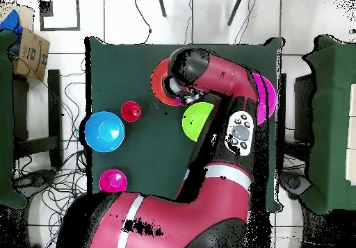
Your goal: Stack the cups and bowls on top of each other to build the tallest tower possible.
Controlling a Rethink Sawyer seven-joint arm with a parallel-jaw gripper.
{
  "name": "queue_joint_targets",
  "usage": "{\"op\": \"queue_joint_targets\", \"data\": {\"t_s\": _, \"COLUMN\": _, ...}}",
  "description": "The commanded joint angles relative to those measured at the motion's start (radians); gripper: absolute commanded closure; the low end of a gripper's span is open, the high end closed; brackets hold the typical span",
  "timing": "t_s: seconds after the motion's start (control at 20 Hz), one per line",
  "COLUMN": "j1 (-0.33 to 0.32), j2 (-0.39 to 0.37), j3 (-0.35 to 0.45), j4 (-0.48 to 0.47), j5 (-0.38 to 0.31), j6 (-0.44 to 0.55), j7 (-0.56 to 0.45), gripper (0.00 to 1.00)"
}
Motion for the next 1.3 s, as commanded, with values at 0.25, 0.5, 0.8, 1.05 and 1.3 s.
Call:
{"op": "queue_joint_targets", "data": {"t_s": 0.25, "j1": -0.054, "j2": 0.018, "j3": 0.195, "j4": 0.201, "j5": -0.08, "j6": -0.409, "j7": -0.151, "gripper": 1.0}}
{"op": "queue_joint_targets", "data": {"t_s": 0.5, "j1": -0.053, "j2": 0.009, "j3": 0.18, "j4": 0.244, "j5": -0.127, "j6": -0.493, "j7": -0.14, "gripper": 1.0}}
{"op": "queue_joint_targets", "data": {"t_s": 0.8, "j1": -0.07, "j2": 0.017, "j3": 0.178, "j4": 0.261, "j5": -0.186, "j6": -0.526, "j7": -0.168, "gripper": 1.0}}
{"op": "queue_joint_targets", "data": {"t_s": 1.05, "j1": -0.095, "j2": -0.004, "j3": 0.222, "j4": 0.315, "j5": -0.192, "j6": -0.557, "j7": -0.14, "gripper": 1.0}}
{"op": "queue_joint_targets", "data": {"t_s": 1.3, "j1": -0.126, "j2": -0.034, "j3": 0.279, "j4": 0.337, "j5": -0.169, "j6": -0.52, "j7": -0.136, "gripper": 1.0}}
